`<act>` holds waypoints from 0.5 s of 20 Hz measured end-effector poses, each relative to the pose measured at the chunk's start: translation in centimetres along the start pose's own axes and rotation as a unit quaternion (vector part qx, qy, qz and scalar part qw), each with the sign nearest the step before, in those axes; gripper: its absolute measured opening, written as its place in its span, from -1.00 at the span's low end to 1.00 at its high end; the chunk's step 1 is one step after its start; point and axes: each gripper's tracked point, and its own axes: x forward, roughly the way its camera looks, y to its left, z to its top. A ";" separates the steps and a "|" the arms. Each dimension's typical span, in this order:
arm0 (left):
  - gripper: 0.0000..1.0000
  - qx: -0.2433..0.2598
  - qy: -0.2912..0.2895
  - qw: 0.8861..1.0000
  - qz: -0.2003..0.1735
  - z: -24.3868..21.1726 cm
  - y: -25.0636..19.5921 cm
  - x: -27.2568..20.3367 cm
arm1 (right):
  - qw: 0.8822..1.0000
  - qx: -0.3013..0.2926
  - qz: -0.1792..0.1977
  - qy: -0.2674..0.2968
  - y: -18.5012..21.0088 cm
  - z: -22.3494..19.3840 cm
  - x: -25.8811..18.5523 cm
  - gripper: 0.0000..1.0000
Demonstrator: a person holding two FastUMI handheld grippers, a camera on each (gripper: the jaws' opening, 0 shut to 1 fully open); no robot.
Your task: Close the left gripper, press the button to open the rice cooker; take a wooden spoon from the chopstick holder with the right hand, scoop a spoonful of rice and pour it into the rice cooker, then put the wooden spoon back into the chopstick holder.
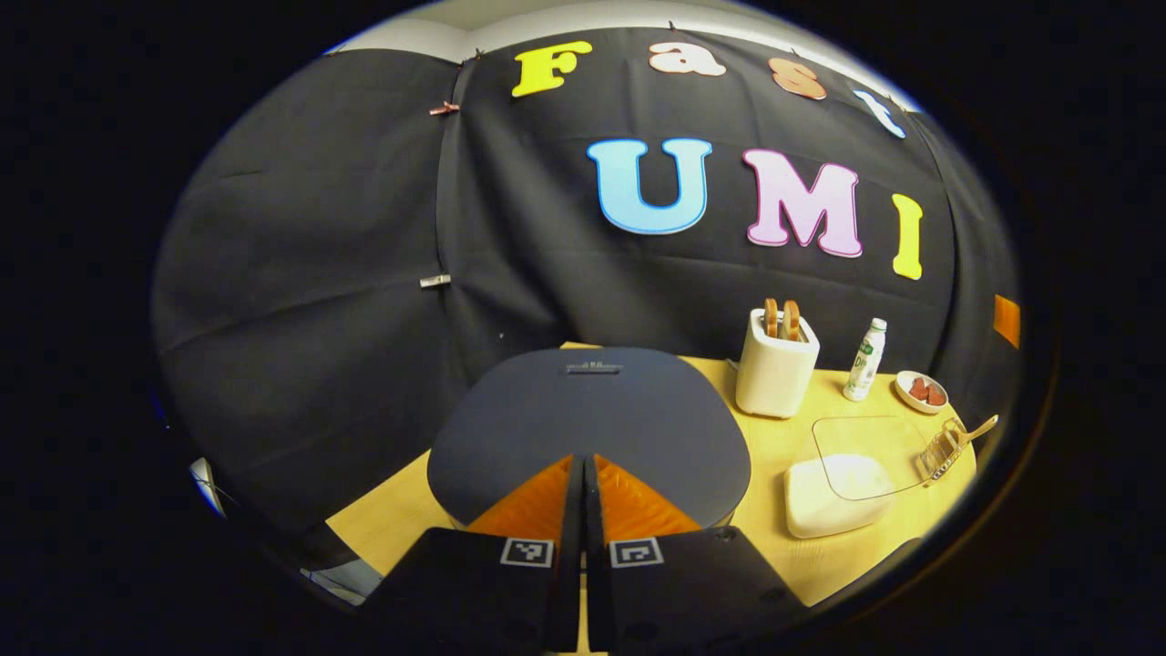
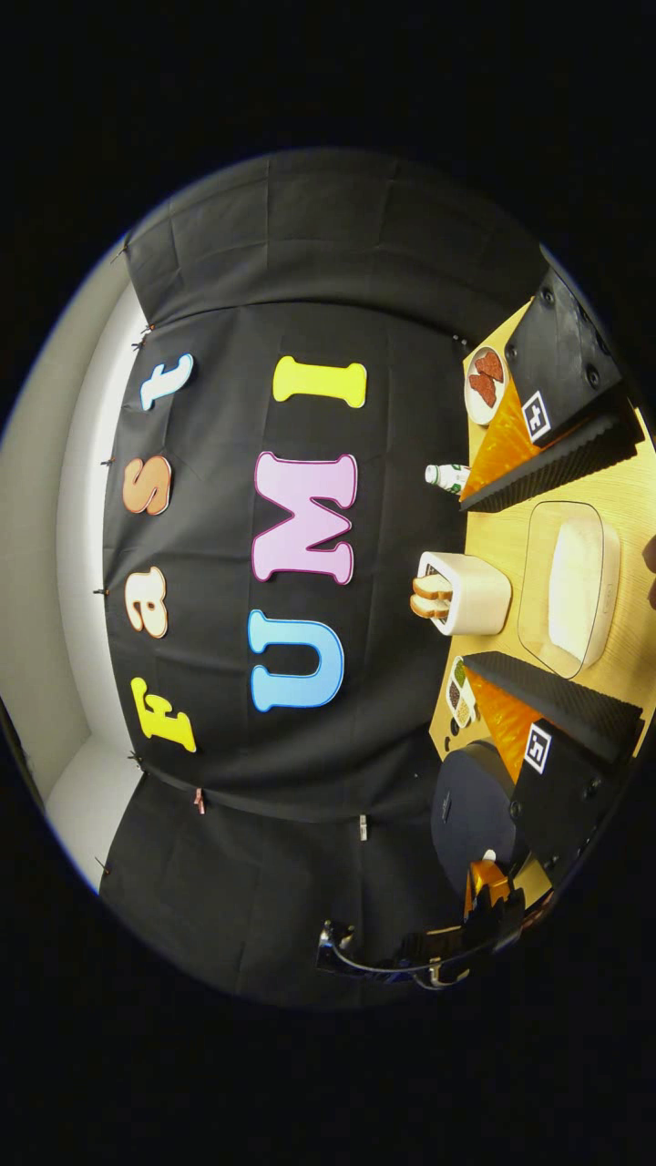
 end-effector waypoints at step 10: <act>-0.84 -0.042 0.008 0.999 0.000 -0.5 0.1 0.3 | 1.000 0.012 0.003 -0.003 0.0 0.1 0.1 0.91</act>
